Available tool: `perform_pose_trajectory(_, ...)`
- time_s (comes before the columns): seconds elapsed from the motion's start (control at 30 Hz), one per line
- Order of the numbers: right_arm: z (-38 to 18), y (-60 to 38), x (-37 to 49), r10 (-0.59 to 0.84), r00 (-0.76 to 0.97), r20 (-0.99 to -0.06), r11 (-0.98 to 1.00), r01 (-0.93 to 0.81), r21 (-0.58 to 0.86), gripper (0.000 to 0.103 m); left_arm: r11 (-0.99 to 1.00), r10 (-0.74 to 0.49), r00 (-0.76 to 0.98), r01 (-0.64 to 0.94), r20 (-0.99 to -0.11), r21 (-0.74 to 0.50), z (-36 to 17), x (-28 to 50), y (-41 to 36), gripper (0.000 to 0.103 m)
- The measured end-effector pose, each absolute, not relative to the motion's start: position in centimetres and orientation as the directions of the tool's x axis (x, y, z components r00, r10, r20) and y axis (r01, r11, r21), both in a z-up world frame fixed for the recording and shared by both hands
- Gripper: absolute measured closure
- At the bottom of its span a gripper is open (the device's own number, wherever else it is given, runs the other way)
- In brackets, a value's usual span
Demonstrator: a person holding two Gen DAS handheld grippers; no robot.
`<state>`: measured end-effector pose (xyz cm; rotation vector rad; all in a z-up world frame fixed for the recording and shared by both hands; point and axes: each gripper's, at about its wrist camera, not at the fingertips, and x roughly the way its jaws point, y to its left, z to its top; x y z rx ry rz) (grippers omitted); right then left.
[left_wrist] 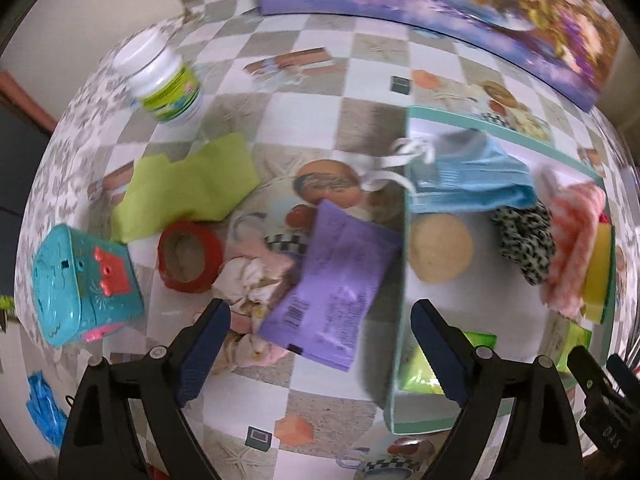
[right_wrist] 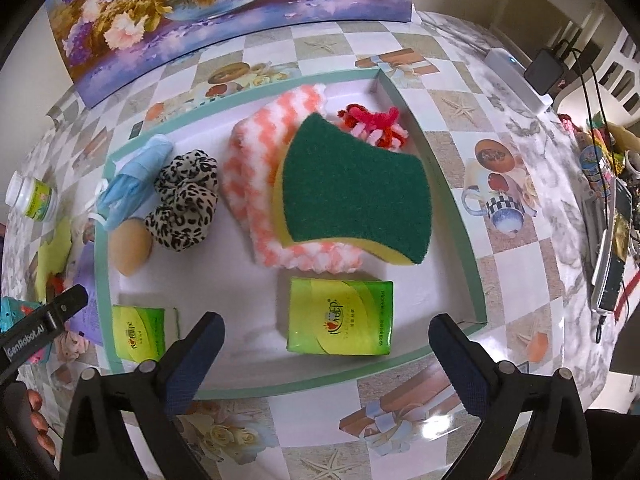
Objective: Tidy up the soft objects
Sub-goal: 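Move both open grippers back over the remaining items beside the tray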
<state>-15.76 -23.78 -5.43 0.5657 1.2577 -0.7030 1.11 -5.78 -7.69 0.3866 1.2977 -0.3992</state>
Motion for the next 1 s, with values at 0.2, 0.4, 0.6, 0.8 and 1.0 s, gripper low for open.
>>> perform_pose_trajectory(0.2,-4.1,-22.2,-15.0,-0.19,0.186,-0.964,0.687,0.726,0.005,0.0,0.893,-0.092,0.191,0.45,-0.977,0.004,-7.5,3.0,-4.1,0.011)
perform_pose_trajectory(0.4,-3.2,-20.5,-12.8,-0.18,0.228,-0.957,0.711,0.702,0.034,0.0,0.895,-0.048,0.265,0.439,-0.963,0.076,-6.0,5.2,-1.7,0.011)
perform_pose_trajectory(0.6,-2.5,-18.0,-9.7,-0.16,0.266,-0.951,0.755,0.653,0.055,0.0,0.918,-0.056,0.266,0.392,-0.962,0.055,-5.0,8.1,1.5,0.011)
perform_pose_trajectory(0.8,-2.7,-15.5,-7.1,-0.126,0.282,-0.951,0.783,0.617,0.079,0.0,0.925,-0.086,0.253,0.379,-0.964,0.017,-4.5,9.3,3.2,0.011)
perform_pose_trajectory(1.0,-2.9,-13.2,-5.3,-0.107,0.294,-0.95,0.805,0.587,0.091,0.0,0.916,-0.129,0.27,0.4,-0.954,-0.011,-3.4,9.7,3.7,0.011)
